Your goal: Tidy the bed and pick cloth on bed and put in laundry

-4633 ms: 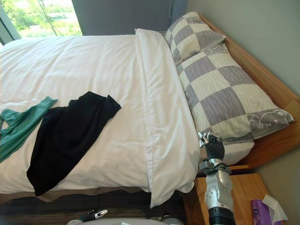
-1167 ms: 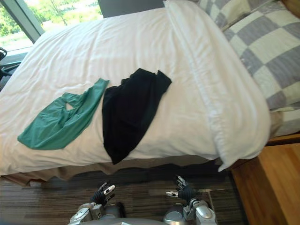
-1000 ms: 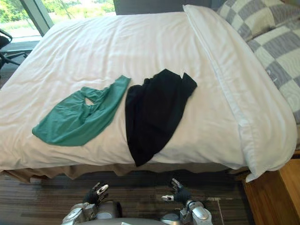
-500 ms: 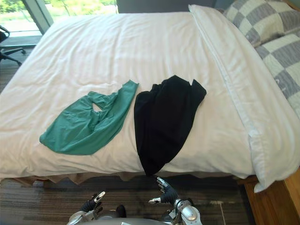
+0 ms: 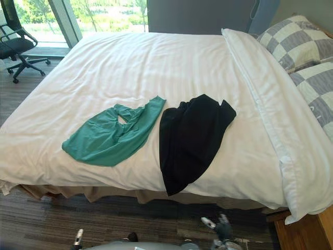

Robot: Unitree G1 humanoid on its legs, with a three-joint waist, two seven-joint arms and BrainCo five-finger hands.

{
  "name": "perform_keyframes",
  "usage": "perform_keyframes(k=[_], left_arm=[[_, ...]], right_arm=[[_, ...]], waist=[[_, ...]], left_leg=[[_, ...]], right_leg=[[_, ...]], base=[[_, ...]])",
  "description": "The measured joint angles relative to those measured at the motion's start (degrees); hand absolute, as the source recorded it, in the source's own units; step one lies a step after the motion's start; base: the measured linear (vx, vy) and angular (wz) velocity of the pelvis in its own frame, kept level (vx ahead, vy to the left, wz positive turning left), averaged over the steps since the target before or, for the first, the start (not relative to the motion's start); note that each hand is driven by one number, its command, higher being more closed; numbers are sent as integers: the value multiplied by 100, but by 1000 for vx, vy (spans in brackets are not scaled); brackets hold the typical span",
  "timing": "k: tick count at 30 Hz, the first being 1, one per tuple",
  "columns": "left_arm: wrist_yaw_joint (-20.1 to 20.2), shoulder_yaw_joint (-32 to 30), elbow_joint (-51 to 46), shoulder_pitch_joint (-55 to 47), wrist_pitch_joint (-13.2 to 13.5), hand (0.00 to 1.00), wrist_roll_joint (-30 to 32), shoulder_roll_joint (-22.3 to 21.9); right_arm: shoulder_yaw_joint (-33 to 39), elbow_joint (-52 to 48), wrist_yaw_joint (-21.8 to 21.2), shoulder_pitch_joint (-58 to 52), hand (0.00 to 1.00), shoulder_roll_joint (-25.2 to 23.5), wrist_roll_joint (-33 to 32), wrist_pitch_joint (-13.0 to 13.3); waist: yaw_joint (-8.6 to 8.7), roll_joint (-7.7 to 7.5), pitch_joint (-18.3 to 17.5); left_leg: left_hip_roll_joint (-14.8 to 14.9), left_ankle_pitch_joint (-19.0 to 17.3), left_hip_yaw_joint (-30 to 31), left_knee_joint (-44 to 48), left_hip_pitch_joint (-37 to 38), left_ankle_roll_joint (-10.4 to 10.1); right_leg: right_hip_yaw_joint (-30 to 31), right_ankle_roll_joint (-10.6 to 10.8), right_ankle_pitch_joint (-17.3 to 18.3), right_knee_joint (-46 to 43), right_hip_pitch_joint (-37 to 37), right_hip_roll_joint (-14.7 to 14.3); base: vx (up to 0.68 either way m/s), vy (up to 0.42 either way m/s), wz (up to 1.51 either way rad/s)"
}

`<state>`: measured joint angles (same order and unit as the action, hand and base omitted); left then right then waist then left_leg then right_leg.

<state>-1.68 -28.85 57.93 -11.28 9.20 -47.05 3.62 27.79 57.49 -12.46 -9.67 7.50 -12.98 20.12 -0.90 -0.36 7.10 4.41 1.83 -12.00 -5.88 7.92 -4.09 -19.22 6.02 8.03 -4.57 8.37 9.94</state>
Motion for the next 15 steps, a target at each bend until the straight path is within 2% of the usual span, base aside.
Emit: perform_keyframes(k=[1, 4, 5, 9, 10, 11, 12, 13, 14, 15], left_arm=[[1, -85, -170, 3, 39, 0, -85, 40], [128, -427, -1124, 43, 248, 0, -33, 434], [180, -521, -1582, 57, 364, 0, 167, 641], [360, -532, -2760, 201, 779, 0, 1029, 1450], [-377, -350, -2926, 316, 1497, 0, 2412, 1610], [-642, -307, -3022, 345, 1978, 0, 2879, 1629], [-818, -273, -3176, 394, 2325, 0, 3207, 1661], [-975, -41, -3584, 725, 2314, 0, 3334, 2045], [-954, 7, -3563, 800, 2334, 0, 3321, 2145], [-783, 100, -3508, 1091, 2562, 0, 3296, 2471]], right_arm=[[209, -148, -24, -43, 0, 70, -104, 55], [1075, -1006, -147, -210, 0, 478, -394, 492], [1321, -1510, -223, -252, 0, 656, -461, 701], [1453, -2950, -612, -303, 0, 1219, -490, 1129], [1439, -3173, -788, -188, 0, 1410, -480, 1275], [1411, -3189, -839, -75, 0, 1500, -478, 1289], [1369, -3184, -863, 49, 0, 1604, -469, 1290], [1054, -3175, -840, 390, 0, 1996, -429, 1282], [955, -3170, -836, 464, 0, 2077, -420, 1281], [562, -3173, -809, 803, 0, 2348, -358, 1276]], waist=[[2, 22, -17], [40, 79, -73], [64, 104, -117], [131, 85, -313], [147, 57, -382], [163, 66, -400], [164, 57, -399], [168, -1, -384], [170, -2, -384], [211, -5, -386]], left_leg=[[0, -3, -12, -1, -8, -2], [17, -14, -166, -1, -25, -9], [22, -17, -200, -1, -64, -9], [12, -109, -213, 2, -95, -29], [-6, -65, -139, 14, -96, -26], [-8, -66, -138, 32, -97, -27], [-8, -67, -134, 34, -104, -28], [-9, -65, -73, 37, -101, -28], [-8, -65, -57, 38, -98, -28], [-8, -65, -11, 51, -82, -28]], right_leg=[[4, 4, 2, 8, -1, 0], [8, -5, 15, 47, -24, -1], [29, -13, 20, 59, -71, -7], [99, -18, 73, 50, -92, -12], [97, -3, 49, 10, -86, -5], [97, -4, 51, 9, -86, -2], [97, -6, 52, 16, -86, -1], [93, -8, 51, 25, -77, -7], [94, -9, 51, 27, -71, -10], [94, -10, 50, 28, -29, -10]], base=[[-47, 23, -2], [-29, 14, 3], [15, 14, -5], [150, 0, -4], [195, -13, 7], [162, -11, 7], [189, -8, 14], [149, -6, 14], [200, -18, 18], [104, -17, 11]])
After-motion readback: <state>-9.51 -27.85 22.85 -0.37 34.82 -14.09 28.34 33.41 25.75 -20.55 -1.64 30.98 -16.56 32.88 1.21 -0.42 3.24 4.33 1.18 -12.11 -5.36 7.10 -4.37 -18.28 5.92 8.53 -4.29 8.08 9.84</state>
